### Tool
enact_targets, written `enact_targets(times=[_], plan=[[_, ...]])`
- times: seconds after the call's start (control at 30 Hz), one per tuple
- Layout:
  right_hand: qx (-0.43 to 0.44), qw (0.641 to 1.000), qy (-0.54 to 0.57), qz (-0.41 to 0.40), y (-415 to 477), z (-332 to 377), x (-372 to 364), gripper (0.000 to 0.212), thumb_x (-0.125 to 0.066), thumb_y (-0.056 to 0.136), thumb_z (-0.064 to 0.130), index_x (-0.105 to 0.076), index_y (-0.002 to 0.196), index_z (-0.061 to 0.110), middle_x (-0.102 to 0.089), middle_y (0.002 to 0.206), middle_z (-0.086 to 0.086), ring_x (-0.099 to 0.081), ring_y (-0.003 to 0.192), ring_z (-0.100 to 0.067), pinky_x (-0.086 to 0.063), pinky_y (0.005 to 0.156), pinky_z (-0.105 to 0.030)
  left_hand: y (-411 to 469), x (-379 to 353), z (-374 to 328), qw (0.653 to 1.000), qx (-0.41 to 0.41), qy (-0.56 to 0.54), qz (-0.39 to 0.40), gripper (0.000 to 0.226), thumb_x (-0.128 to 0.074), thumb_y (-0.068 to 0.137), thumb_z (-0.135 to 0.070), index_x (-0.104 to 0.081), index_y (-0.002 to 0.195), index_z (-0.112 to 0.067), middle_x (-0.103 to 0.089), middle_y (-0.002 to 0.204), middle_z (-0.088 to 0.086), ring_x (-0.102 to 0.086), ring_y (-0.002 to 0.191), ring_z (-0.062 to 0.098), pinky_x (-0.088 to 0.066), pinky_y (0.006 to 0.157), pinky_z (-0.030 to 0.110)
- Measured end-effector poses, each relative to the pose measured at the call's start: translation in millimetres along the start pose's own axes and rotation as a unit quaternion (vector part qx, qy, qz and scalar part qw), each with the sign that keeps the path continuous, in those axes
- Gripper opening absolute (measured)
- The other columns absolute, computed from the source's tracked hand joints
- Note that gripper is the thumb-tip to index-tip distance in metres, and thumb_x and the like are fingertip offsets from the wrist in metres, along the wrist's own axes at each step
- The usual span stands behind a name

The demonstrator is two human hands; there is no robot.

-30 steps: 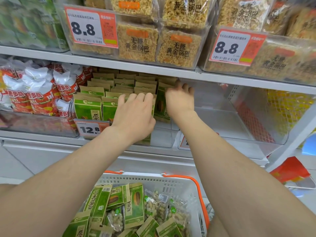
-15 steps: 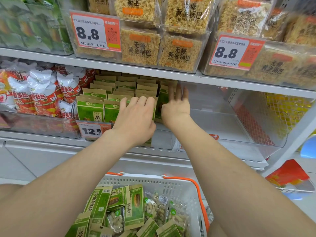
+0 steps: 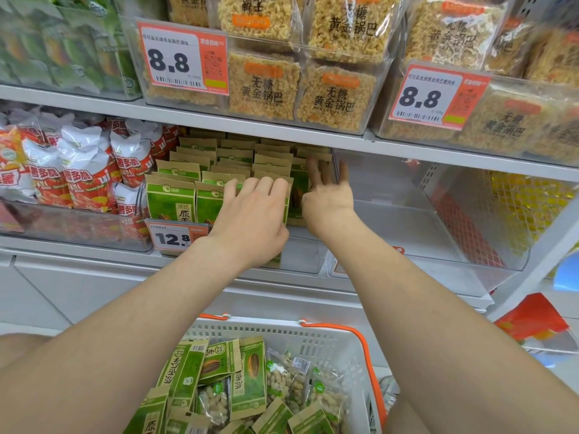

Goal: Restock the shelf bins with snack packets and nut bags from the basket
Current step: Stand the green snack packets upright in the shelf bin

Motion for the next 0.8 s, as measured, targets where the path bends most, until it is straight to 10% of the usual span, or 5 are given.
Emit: enact_targets(times=[0.43,0.63,0.8], plan=[[0.005,0.993,0.109,-0.04,-50.1,-11.7,19.7,0.035,-0.056,0.099,0.023,-0.064,0.133,0.019,-0.017,0.166,-0.029,-0.01,0.156,-0.044,-0.005,0.123,-0.067,-14.9,14.0,-4.1,0.997,-0.021,-0.039,-0.069,0.067,-0.066,0.085,-0.018,-0.043,0.147,-0.012,-0.044,0.147,0.01,-0.036,0.142,0.035,-0.028,0.119,0.057],[0.043,0.97,0.18,-0.161,-105.2,-1.9,58.6,0.016,-0.062,0.09,0.016,-0.066,0.105,0.017,-0.05,0.119,-0.012,-0.046,0.114,-0.034,-0.036,0.085,-0.04,-39.6,33.1,-11.6,0.986,-0.031,0.004,-0.161,0.012,-0.061,0.082,-0.019,-0.051,0.089,-0.016,-0.051,0.09,0.005,-0.047,0.083,0.029,-0.037,0.066,0.041],[0.111,0.963,0.24,-0.048,-145.5,29.3,41.0,0.015,-0.058,0.094,0.018,-0.063,0.108,0.016,-0.05,0.093,-0.007,-0.054,0.085,-0.034,-0.04,0.069,-0.037,-63.7,-37.6,-1.7,0.998,0.05,0.008,0.034,0.032,-0.053,0.092,-0.043,-0.057,0.072,-0.019,-0.058,0.068,0.002,-0.055,0.063,0.031,-0.044,0.056,0.031]])
Point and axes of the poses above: each hand's wrist, its own y-axis towards the middle knuckle, its own x-axis out of the back of the hand, z = x × y, the point moved 10 cm from there along y, towards the middle knuckle
